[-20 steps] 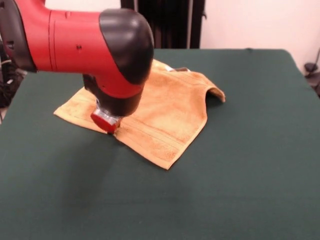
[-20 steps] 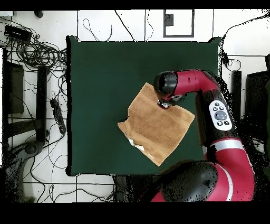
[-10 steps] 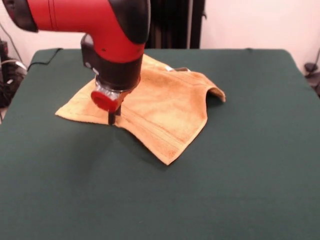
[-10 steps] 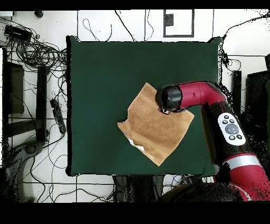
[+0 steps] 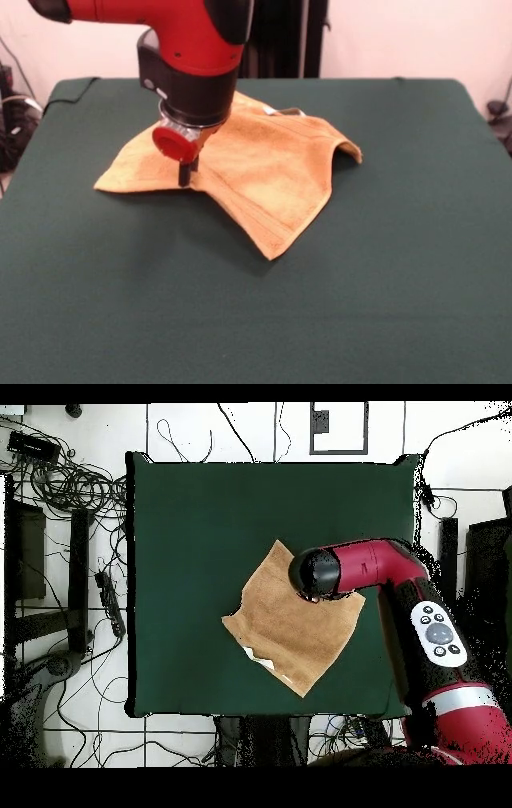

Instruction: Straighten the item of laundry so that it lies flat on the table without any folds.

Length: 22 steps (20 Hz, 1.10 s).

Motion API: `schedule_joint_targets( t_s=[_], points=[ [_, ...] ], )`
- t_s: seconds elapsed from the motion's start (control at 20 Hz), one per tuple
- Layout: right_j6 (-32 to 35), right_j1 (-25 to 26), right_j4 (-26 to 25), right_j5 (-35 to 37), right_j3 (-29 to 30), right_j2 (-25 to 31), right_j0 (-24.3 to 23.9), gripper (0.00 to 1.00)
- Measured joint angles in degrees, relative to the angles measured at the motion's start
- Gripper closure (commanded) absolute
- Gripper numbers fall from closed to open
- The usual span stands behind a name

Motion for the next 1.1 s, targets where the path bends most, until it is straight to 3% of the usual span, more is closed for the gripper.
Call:
schedule_joint_targets(
  t_s=[1.1],
  points=[
    [-0.21,4.24,-0.21,-1.83,-0.53,3.97,2.90,1.00]
  ],
)
